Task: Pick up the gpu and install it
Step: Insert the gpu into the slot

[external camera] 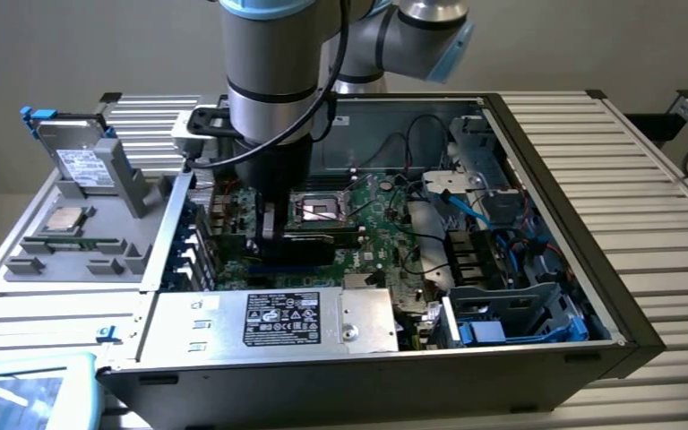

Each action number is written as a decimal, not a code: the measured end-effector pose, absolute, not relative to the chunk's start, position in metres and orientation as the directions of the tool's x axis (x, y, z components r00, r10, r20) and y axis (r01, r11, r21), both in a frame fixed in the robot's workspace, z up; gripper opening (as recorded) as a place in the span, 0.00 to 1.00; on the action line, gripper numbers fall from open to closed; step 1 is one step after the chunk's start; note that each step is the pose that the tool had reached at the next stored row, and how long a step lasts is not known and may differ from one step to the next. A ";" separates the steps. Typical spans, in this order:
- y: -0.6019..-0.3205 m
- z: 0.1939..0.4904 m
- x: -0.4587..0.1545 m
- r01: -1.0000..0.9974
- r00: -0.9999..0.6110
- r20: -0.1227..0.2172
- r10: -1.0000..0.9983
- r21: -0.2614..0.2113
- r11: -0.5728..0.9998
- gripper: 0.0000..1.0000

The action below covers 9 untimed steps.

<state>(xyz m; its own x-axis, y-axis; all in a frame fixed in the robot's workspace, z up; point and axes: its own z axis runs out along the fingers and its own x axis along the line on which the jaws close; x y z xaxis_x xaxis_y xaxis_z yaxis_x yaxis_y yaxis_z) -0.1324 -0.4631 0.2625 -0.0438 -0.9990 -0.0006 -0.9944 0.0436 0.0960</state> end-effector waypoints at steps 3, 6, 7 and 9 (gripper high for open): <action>-0.463 0.262 -0.132 -0.994 -0.044 -0.001 -0.999 0.096 0.044 0.27; -0.462 0.262 -0.132 -0.994 -0.044 -0.001 -0.999 0.096 0.044 0.27; -0.462 0.262 -0.132 -0.994 -0.044 -0.001 -0.999 0.096 0.044 0.27; -0.462 0.261 -0.132 -0.994 -0.044 0.000 -0.999 0.096 0.044 0.27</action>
<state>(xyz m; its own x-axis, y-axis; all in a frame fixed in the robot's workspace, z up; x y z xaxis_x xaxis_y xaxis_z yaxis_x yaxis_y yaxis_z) -0.1323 -0.4615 0.2610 -0.0438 -0.9990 -0.0005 -0.9944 0.0435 0.0959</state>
